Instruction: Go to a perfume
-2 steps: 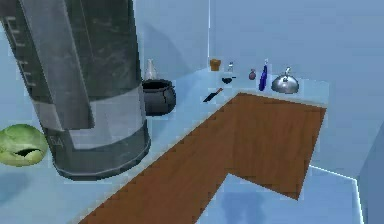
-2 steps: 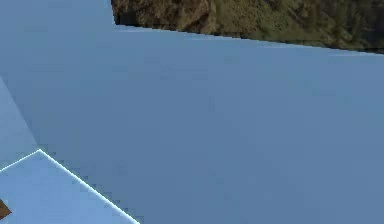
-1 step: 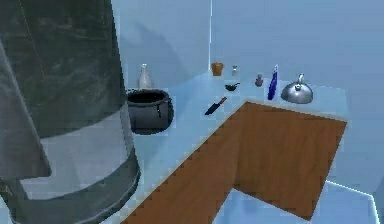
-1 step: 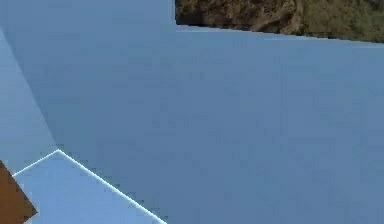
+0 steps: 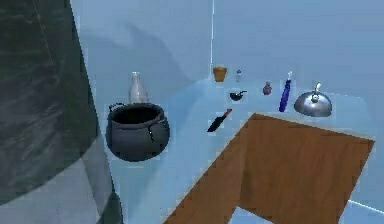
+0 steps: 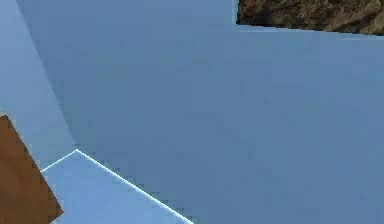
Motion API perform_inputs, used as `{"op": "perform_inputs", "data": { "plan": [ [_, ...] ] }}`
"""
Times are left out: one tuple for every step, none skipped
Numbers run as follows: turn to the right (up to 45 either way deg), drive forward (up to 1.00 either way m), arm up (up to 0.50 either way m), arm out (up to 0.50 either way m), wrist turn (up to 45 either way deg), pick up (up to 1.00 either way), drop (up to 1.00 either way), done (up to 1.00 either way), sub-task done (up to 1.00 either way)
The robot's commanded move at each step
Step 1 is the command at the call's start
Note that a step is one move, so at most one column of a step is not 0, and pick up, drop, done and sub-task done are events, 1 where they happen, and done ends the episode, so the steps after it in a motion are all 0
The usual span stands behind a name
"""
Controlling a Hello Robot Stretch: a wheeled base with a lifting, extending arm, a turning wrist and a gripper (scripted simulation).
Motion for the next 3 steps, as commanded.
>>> {"op": "perform_inputs", "data": {
  "plan": [
    [42.0,0.00,0.00,0.00,0.0,0.00,0.00,0.00,0.00],
    [0.0,0.85,0.00,0.00,0.0,0.00,0.00,0.00,0.00],
    [-42.0,0.00,0.00,0.00,0.0,0.00,0.00,0.00,0.00]
  ]
}}
